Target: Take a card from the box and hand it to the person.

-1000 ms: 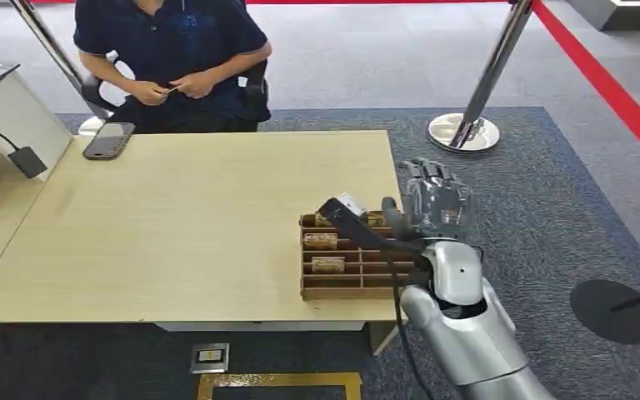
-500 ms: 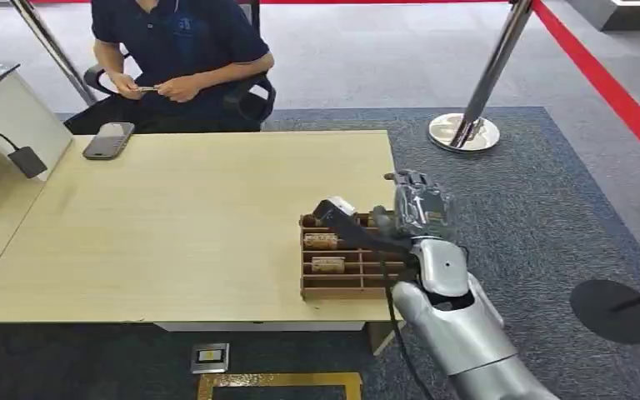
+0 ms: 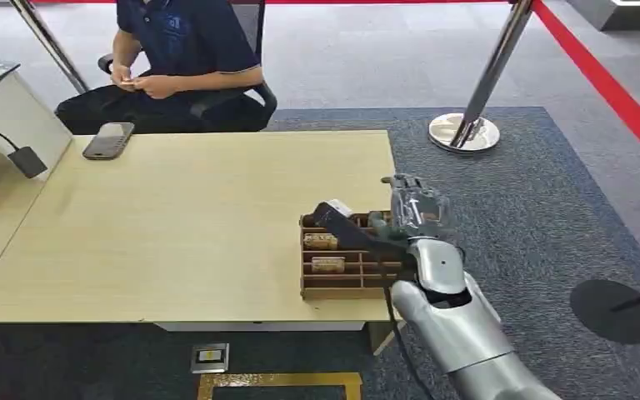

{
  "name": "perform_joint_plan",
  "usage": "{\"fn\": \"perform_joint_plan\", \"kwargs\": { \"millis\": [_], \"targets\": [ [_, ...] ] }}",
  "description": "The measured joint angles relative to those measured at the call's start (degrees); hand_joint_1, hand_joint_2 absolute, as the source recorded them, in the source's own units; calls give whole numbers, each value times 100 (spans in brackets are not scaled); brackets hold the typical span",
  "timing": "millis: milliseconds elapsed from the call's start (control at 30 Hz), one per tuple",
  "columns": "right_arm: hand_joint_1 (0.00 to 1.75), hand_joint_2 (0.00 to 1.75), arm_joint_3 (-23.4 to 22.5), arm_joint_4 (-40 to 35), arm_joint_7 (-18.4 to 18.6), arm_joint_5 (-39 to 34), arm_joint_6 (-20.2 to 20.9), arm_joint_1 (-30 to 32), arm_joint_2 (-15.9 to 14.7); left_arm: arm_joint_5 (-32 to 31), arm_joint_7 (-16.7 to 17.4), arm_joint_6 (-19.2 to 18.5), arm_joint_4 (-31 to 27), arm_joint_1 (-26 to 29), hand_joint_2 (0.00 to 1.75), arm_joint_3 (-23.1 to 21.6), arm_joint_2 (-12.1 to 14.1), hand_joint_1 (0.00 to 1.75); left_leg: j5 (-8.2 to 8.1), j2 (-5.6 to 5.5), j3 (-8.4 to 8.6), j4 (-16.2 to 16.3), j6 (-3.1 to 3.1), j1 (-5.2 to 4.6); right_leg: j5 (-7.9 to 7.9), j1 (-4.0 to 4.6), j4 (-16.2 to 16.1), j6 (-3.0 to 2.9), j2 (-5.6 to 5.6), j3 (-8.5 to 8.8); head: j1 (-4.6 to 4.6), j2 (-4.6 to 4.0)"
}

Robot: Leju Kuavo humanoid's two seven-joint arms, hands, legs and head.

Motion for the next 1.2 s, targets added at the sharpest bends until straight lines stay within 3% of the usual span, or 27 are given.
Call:
{"fn": "perform_joint_plan", "kwargs": {
  "millis": [833,1200],
  "targets": [
    [56,175,-20,498,251,85,77,-56,-83,-74,-35,-28,0,-1,175,-13,0,0,0,0,0,0,0,0,0,0,0,0,0,0,0,0],
    [75,175,-50,581,260,83,33,-76,-83,-94,-68,-37,0,-1,175,-48,15,0,0,0,1,0,0,0,0,0,0,0,0,0,0,0]
  ]
}}
